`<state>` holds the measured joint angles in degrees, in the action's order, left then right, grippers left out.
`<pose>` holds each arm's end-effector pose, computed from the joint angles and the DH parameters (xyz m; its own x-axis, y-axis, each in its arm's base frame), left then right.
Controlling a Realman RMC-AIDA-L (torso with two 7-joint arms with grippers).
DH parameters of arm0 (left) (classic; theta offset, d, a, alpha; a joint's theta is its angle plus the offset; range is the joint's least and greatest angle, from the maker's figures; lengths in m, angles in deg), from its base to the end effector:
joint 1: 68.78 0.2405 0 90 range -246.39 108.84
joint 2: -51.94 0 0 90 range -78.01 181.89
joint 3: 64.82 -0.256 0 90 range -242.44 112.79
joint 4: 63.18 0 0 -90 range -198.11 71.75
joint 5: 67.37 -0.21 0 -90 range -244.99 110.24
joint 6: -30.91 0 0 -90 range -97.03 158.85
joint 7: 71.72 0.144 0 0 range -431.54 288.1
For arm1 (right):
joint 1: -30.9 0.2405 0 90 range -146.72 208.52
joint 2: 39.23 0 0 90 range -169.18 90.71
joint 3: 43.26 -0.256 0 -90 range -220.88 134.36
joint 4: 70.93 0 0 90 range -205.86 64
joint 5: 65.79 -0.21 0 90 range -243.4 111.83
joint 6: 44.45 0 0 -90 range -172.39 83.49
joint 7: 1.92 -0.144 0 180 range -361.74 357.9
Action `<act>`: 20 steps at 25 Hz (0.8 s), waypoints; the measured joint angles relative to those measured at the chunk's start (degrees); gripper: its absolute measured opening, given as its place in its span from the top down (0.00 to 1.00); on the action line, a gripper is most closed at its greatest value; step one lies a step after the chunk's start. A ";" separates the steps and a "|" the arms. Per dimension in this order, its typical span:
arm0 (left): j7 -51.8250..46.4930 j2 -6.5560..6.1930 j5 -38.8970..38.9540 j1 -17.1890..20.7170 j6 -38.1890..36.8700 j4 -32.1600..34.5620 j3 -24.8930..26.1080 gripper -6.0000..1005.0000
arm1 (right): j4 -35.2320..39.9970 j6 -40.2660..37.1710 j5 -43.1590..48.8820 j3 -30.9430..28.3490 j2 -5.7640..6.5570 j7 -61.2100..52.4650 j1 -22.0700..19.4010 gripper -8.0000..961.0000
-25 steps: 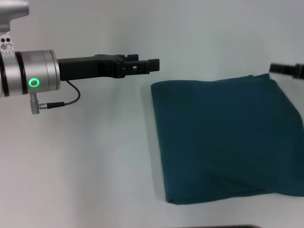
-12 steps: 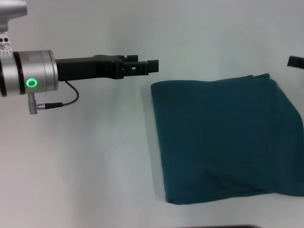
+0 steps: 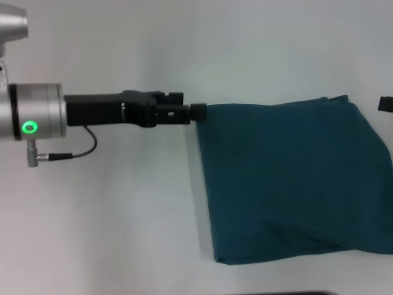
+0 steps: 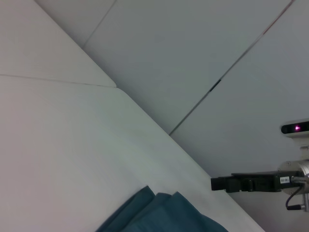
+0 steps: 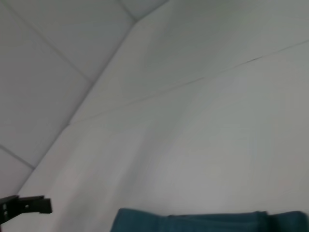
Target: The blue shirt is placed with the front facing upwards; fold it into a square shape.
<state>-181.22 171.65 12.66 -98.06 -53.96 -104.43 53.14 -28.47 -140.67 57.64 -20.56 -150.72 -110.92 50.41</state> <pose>-0.2175 0.3278 -0.0337 0.5700 0.6851 0.4536 0.6900 -0.6989 0.1886 0.3581 0.2737 0.0945 0.3400 -0.7401 -0.5802 -0.9183 -0.3942 -0.0354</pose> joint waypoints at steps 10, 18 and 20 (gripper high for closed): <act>3.85 -0.05 -0.06 2.17 -1.56 0.03 -0.13 0.07 | -0.02 -4.34 -0.46 -1.57 -1.73 12.71 -0.71 0.39; 5.90 0.32 -0.05 4.28 -2.96 -0.30 0.17 0.07 | -0.02 -6.04 -2.72 -3.40 -3.71 23.06 -0.39 0.08; 5.89 0.37 -0.05 4.35 -3.13 -0.25 0.17 0.07 | -0.02 -5.95 -2.74 -3.40 -3.58 23.00 -0.14 0.02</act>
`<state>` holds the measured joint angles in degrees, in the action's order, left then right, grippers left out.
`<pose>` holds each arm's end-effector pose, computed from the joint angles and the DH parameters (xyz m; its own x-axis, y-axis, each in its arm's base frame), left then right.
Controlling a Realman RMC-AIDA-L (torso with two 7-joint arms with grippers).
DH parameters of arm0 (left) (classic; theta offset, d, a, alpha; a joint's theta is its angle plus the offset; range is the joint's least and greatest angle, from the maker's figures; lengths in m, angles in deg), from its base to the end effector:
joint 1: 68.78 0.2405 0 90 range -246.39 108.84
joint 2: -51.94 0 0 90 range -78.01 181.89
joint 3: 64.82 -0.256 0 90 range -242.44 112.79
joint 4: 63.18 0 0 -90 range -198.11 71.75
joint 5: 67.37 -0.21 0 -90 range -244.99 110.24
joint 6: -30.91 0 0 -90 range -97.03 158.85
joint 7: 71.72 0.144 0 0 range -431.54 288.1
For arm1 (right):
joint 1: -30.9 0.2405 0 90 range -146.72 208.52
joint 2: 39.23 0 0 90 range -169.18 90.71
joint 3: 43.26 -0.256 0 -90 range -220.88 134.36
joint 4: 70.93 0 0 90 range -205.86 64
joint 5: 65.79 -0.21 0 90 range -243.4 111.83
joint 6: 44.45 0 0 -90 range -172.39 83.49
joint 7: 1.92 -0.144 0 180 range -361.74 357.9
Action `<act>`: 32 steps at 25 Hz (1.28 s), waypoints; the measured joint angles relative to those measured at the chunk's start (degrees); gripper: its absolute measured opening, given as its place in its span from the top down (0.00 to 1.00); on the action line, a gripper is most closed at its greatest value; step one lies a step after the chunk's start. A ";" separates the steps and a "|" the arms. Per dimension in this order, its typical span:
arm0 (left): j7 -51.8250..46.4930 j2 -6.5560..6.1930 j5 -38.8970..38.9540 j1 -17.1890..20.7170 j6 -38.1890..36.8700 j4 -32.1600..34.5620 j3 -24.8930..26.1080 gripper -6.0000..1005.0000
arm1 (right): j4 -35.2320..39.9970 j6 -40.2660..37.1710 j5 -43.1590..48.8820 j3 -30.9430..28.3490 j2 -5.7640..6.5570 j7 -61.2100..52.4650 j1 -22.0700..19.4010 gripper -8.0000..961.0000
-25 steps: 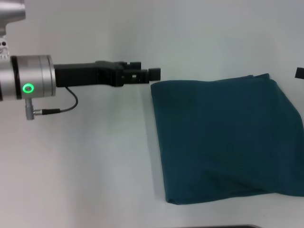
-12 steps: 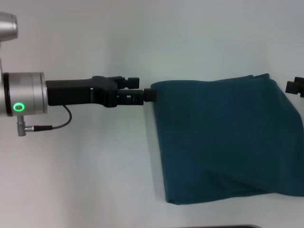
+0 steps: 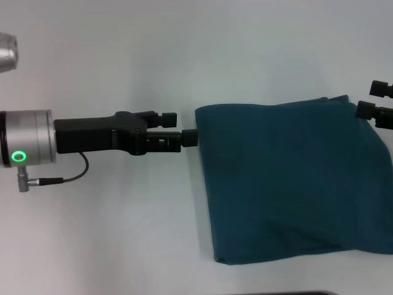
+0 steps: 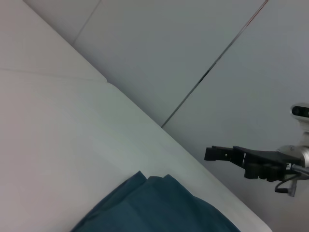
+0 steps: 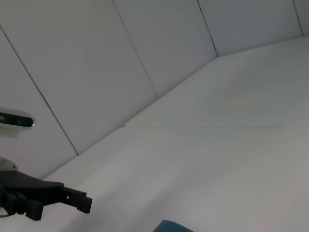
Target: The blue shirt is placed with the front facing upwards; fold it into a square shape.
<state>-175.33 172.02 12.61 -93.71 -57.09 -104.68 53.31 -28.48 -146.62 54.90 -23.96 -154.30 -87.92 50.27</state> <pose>-0.2358 0.3036 -0.0345 0.5943 0.6572 0.4636 0.6581 -0.7287 0.1893 0.3378 0.2638 0.0774 0.6045 -0.4918 -0.6267 -0.7126 -0.6854 -0.1496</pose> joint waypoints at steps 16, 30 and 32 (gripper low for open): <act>-12.94 2.14 -8.73 -4.99 3.51 0.24 -1.08 0.07 | 0.71 -1.74 0.03 0.50 2.34 -6.87 1.93 0.03; -25.53 3.44 -21.76 -9.54 4.32 -0.03 -1.56 0.07 | 1.43 -2.42 -0.02 0.51 3.00 -9.15 2.95 0.04; -26.12 3.71 -22.65 -9.87 4.50 0.13 -1.60 0.07 | 1.43 -2.42 -0.02 0.51 3.06 -9.15 3.04 0.05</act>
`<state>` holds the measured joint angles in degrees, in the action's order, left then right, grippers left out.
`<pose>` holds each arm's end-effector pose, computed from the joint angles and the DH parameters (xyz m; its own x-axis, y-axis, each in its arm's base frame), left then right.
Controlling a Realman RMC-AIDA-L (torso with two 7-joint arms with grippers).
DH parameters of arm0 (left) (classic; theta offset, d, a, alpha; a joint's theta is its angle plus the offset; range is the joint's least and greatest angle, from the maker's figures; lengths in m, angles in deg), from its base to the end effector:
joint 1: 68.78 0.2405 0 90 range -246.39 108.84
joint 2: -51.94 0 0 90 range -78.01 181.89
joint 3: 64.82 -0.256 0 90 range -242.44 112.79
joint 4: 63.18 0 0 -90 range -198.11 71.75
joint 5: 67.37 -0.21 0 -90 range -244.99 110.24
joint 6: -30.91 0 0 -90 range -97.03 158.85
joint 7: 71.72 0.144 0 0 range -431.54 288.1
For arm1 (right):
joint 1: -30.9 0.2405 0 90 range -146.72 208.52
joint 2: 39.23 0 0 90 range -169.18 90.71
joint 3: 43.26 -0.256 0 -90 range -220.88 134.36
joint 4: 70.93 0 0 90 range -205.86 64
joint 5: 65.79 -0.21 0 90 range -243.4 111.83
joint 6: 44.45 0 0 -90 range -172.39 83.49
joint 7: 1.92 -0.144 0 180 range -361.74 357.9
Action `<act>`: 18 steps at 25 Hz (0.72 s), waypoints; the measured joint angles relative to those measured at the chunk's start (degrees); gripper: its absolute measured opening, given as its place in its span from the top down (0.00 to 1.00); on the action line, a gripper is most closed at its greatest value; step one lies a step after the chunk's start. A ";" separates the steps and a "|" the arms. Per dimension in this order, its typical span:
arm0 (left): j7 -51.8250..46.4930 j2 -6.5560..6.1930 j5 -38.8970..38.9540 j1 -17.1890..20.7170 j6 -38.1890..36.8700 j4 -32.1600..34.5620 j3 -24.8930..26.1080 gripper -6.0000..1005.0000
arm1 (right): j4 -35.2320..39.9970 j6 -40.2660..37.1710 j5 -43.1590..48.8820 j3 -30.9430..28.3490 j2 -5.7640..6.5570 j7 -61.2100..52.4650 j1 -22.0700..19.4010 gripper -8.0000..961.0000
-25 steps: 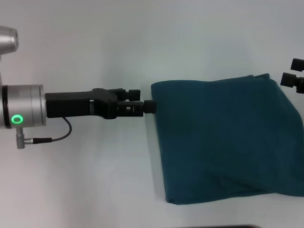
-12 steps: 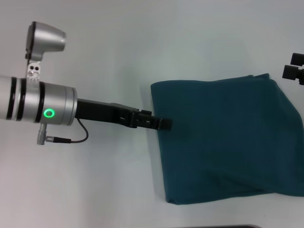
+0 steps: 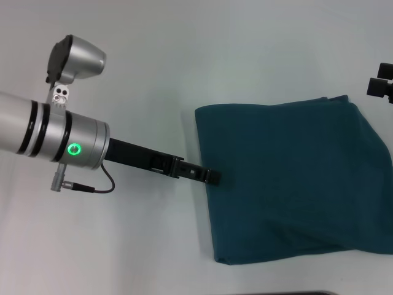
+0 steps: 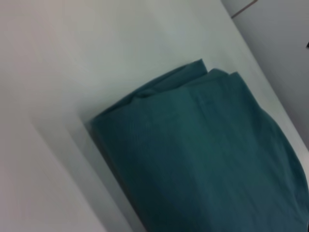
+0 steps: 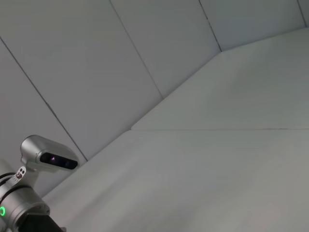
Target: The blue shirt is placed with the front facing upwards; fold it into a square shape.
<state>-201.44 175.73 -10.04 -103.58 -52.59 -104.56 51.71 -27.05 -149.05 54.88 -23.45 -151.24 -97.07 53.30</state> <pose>-0.2174 0.3165 -0.0802 0.5063 0.8594 0.0710 0.8484 -0.5112 0.1376 0.3256 0.2815 0.1018 0.5677 -0.5481 -0.6142 -0.7388 -0.6683 -0.0865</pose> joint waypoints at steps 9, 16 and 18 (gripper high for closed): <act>-3.67 0.21 -0.23 -1.15 -0.46 0.25 -2.80 0.07 | -0.01 0.00 0.00 -0.14 0.32 -0.03 0.27 0.05; -5.08 0.53 0.06 -2.36 0.17 0.70 -4.98 0.07 | -0.02 0.00 0.00 -0.19 0.47 -0.04 0.28 0.05; -5.13 0.56 0.08 -2.65 0.32 1.02 -5.11 0.07 | -0.02 -0.02 0.00 -0.16 0.47 -0.03 0.28 0.05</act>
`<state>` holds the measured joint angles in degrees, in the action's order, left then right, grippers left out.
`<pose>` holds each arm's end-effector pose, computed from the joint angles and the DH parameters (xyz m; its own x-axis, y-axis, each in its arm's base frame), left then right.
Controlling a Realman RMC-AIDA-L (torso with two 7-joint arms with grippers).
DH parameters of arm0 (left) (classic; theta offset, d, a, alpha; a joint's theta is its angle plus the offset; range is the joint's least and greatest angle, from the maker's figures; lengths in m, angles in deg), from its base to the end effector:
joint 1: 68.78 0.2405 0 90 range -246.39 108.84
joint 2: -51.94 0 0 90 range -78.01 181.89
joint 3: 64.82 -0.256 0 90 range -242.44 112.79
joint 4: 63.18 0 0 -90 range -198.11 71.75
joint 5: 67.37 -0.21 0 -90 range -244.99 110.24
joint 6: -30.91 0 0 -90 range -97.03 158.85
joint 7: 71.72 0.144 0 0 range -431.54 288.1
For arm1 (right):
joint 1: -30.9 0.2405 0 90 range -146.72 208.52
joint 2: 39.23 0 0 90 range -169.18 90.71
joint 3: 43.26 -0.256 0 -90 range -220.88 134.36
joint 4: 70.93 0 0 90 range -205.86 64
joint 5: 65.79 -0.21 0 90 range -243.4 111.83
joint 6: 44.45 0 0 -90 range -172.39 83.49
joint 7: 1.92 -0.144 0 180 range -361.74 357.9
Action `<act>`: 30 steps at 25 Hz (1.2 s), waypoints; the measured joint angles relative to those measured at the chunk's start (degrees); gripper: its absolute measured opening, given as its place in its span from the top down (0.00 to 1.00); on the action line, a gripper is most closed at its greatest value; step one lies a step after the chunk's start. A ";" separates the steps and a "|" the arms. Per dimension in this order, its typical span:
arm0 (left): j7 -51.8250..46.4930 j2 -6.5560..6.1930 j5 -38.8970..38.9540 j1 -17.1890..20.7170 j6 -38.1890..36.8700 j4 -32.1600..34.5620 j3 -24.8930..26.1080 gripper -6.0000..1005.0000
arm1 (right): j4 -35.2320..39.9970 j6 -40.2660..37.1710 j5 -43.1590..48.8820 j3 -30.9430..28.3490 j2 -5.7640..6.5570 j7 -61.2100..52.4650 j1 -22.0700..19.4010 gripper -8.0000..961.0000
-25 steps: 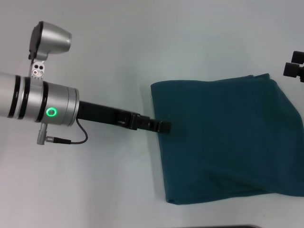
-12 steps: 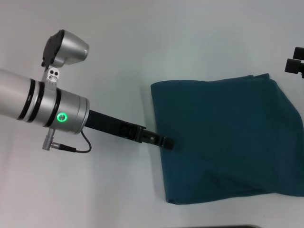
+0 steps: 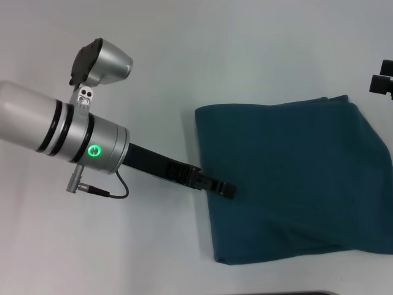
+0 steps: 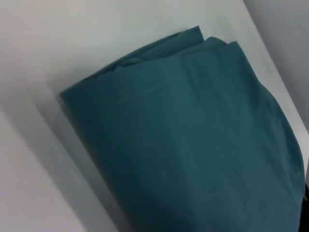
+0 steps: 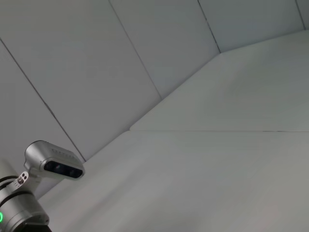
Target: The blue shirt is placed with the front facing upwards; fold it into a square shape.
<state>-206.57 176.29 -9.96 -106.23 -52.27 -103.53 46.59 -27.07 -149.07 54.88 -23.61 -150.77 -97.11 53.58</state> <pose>-0.2014 0.3132 -0.0957 0.5014 0.8649 -0.0215 0.8575 -0.4935 0.1454 0.3253 0.2835 0.1055 0.5732 -0.5432 -0.6136 -0.7360 -0.6704 -0.0941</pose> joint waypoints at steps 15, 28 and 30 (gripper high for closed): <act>-0.12 0.20 0.84 -2.85 1.56 2.79 -0.66 0.07 | 0.00 -0.07 0.00 0.04 0.00 0.00 0.00 0.05; -1.29 -0.04 0.85 -3.62 4.75 3.28 -0.56 0.14 | 0.00 -0.06 0.01 -0.23 0.00 0.07 0.07 0.05; -1.31 -0.08 0.59 -3.65 4.95 3.27 -0.81 0.15 | 0.00 -0.06 0.01 -0.23 0.00 0.06 0.08 0.05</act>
<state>-207.88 176.21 -9.37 -109.88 -47.32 -100.27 45.78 -27.07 -149.13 54.89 -23.84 -150.76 -97.05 53.66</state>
